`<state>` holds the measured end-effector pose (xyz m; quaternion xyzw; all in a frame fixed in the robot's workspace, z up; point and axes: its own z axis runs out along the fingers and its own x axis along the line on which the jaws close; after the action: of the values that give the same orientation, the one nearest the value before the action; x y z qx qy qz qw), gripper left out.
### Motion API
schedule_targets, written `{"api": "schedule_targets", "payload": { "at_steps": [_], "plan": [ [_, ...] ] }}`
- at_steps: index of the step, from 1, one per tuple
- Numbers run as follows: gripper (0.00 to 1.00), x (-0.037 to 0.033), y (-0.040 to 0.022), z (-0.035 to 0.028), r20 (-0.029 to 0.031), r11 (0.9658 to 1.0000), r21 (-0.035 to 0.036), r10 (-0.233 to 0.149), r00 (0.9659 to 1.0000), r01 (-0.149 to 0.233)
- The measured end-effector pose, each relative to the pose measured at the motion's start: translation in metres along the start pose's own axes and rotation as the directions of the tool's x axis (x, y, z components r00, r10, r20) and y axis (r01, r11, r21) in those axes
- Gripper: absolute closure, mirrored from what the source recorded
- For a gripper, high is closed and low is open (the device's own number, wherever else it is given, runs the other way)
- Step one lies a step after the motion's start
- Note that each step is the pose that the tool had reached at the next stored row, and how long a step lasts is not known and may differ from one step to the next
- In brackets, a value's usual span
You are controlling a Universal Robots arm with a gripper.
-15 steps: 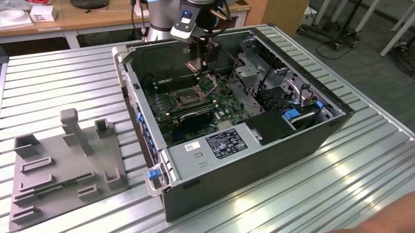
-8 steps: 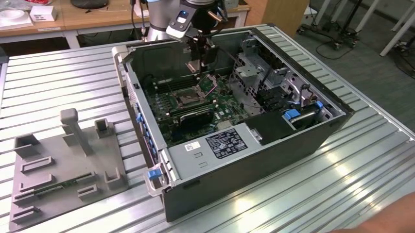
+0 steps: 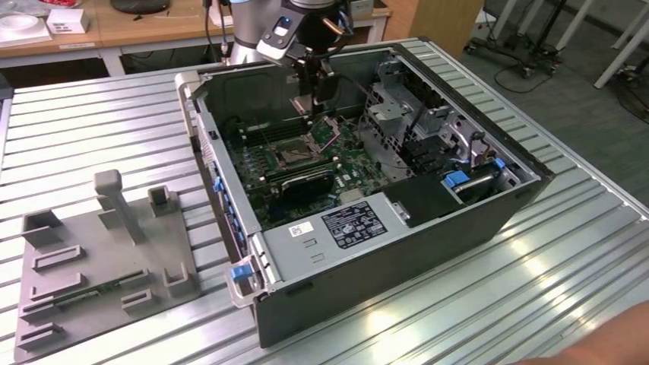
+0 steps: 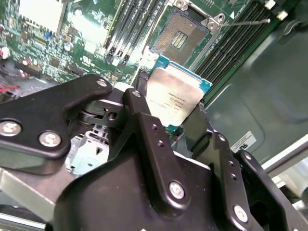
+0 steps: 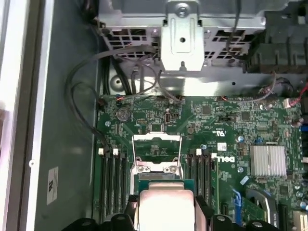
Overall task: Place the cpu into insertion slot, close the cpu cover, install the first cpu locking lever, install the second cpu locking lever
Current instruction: 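Place the cpu into insertion slot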
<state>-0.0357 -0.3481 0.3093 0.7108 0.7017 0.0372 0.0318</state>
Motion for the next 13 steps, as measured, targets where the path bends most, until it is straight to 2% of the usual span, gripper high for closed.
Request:
{"api": "schedule_targets", "payload": {
  "at_steps": [2, 13],
  "plan": [
    [0.46, 0.0, -0.0002, 0.0003, 0.0024, 0.9997, -0.0002, 0.026, 0.9997, -0.026],
    [0.46, 0.0, -0.0011, 0.0021, 0.0026, 0.9996, -0.0002, 0.029, 0.9996, -0.029]
  ]
}}
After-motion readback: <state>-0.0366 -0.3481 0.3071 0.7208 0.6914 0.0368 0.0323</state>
